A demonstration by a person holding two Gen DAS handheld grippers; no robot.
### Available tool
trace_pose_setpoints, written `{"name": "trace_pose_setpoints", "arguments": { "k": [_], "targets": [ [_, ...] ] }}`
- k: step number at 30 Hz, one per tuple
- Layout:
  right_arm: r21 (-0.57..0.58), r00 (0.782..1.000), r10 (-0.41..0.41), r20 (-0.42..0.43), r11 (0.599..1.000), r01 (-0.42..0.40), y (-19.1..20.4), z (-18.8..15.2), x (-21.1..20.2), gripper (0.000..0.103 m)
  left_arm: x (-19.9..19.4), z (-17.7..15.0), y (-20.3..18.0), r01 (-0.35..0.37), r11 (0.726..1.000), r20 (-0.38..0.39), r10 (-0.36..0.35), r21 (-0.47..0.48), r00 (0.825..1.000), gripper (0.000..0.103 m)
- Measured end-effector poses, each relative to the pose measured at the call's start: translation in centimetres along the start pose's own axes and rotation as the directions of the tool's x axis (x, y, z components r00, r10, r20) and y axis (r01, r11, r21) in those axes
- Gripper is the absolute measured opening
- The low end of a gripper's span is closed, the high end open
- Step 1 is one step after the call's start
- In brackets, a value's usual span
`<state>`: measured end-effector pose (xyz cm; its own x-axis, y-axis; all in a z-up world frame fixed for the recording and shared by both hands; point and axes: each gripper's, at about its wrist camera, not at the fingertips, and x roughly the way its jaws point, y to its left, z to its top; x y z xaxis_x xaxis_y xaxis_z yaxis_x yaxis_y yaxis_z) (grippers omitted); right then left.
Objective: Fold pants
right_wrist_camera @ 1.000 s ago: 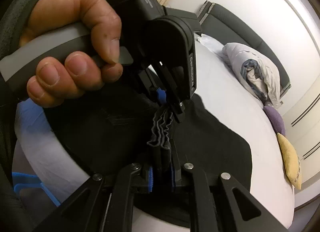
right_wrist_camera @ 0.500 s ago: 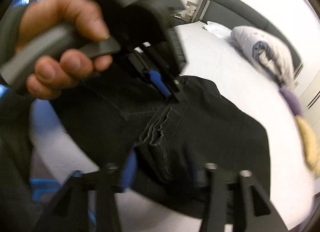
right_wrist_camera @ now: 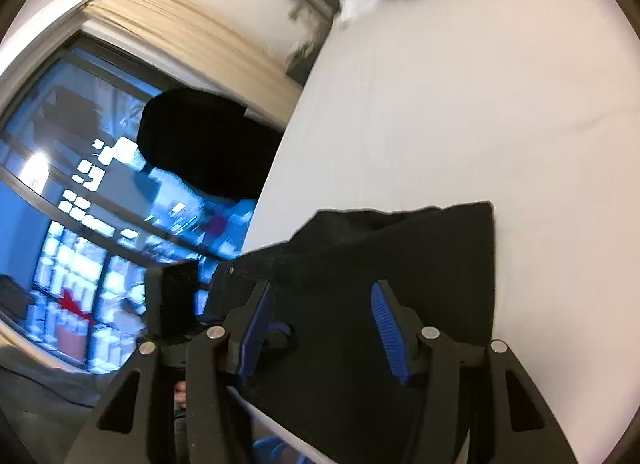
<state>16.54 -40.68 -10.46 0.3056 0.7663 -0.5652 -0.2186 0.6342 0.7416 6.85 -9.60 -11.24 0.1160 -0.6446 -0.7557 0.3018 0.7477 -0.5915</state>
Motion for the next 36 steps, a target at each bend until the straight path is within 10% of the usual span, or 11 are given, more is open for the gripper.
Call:
{"name": "trace_pose_setpoints", "arguments": {
  "k": [11, 20, 25, 28, 30, 32, 36],
  "targets": [
    [0.086, 0.988, 0.092, -0.127, 0.993, -0.081, -2.6, -6.6, 2.1, 0.055, 0.0, -1.5, 2.5, 0.078, 0.997, 0.056, -0.076, -0.031, 0.996, 0.016],
    [0.042, 0.991, 0.122, 0.061, 0.991, -0.125, 2.8, -11.6, -4.3, 0.059, -6.1, -4.5, 4.5, 0.034, 0.997, 0.148, -0.024, -0.063, 0.989, 0.016],
    [0.076, 0.982, 0.136, 0.132, 0.986, -0.147, 2.9, -10.3, -1.4, 0.081, -12.4, -9.6, 5.4, 0.004, 0.991, 0.261, 0.032, -0.135, 0.965, 0.016],
    [0.191, 0.997, -0.064, 0.036, 0.98, 0.056, 0.1, -9.8, 3.1, 0.066, -16.3, -13.2, 6.9, -0.011, 0.979, 0.322, 0.078, -0.205, 0.944, 0.042],
    [0.21, 0.995, -0.074, 0.07, 0.976, 0.058, 0.6, -9.5, 3.2, 0.056, -19.3, -16.1, 9.0, -0.007, 0.957, 0.391, 0.125, -0.291, 0.912, 0.102],
    [0.215, 0.994, -0.007, 0.112, 0.977, -0.017, 1.9, -9.1, 2.4, 0.058, -21.8, -18.9, 11.3, 0.046, 0.92, 0.476, 0.158, -0.389, 0.865, 0.103],
    [0.101, 0.973, 0.136, 0.186, 0.982, -0.156, 6.6, -8.1, 1.7, 0.058, -23.1, -22.4, 16.3, 0.17, 0.82, 0.492, 0.15, -0.547, 0.857, 0.103]
  ]
}}
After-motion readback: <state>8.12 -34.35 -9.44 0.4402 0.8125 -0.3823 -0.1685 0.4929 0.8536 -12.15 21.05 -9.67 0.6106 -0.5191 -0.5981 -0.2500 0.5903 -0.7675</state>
